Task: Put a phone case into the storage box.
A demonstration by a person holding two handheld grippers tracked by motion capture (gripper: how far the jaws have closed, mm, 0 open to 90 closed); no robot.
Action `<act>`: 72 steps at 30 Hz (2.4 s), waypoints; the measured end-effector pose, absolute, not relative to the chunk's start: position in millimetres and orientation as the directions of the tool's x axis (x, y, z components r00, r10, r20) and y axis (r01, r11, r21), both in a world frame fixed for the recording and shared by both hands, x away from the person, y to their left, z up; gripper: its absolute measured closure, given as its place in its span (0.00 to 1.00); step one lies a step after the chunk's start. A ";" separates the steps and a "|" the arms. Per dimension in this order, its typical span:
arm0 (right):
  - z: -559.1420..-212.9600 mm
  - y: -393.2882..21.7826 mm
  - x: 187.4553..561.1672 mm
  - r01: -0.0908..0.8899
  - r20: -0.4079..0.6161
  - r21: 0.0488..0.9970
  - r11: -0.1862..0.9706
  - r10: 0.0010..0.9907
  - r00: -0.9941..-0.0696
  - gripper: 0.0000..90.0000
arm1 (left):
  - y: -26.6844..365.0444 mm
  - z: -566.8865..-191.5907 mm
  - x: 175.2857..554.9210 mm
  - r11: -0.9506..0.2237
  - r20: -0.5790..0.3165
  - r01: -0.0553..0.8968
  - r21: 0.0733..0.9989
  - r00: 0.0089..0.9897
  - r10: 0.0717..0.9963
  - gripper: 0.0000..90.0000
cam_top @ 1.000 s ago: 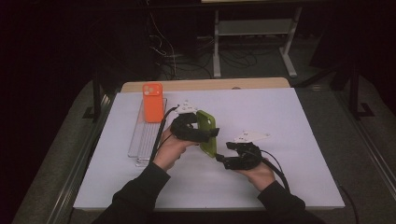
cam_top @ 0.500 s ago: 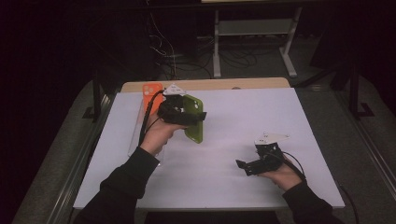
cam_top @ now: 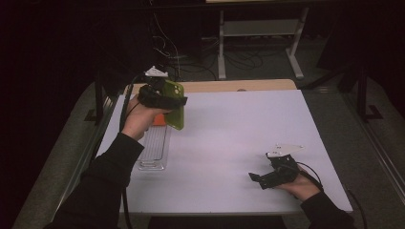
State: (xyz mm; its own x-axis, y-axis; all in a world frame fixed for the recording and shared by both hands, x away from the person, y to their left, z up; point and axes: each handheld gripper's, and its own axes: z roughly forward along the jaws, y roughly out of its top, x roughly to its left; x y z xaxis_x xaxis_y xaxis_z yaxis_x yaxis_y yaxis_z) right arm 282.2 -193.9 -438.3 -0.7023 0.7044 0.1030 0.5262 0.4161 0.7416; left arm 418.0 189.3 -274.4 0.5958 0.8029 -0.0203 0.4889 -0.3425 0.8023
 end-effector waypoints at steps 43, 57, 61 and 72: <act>-437.6 -195.0 283.7 0.520 0.092 0.751 0.407 0.715 -0.693 0.00 | 232.1 -341.5 483.3 -0.190 0.052 0.705 0.684 0.212 0.976 0.16; -437.5 -194.6 282.8 0.531 0.098 0.743 0.407 0.719 -0.688 0.00 | 230.4 -359.0 489.5 -0.190 0.090 0.707 0.681 0.177 0.980 0.15; -437.2 -194.6 282.4 0.535 0.103 0.743 0.403 0.721 -0.685 0.00 | 227.9 -362.3 490.8 -0.200 0.099 0.708 0.677 0.182 0.978 0.15; -437.7 -195.4 282.6 0.528 0.094 0.744 0.410 0.717 -0.691 0.00 | 229.8 -368.7 495.0 -0.185 0.093 0.711 0.679 0.166 0.982 0.14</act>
State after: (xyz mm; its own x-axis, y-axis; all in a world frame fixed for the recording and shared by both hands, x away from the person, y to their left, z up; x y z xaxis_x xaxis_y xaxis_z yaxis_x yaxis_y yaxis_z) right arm 282.6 -195.4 -437.7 -0.6906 0.7170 0.0944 0.5278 0.4104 0.7436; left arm 495.0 229.8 -368.7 0.1662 0.9817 0.0929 0.7106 -0.1846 0.6790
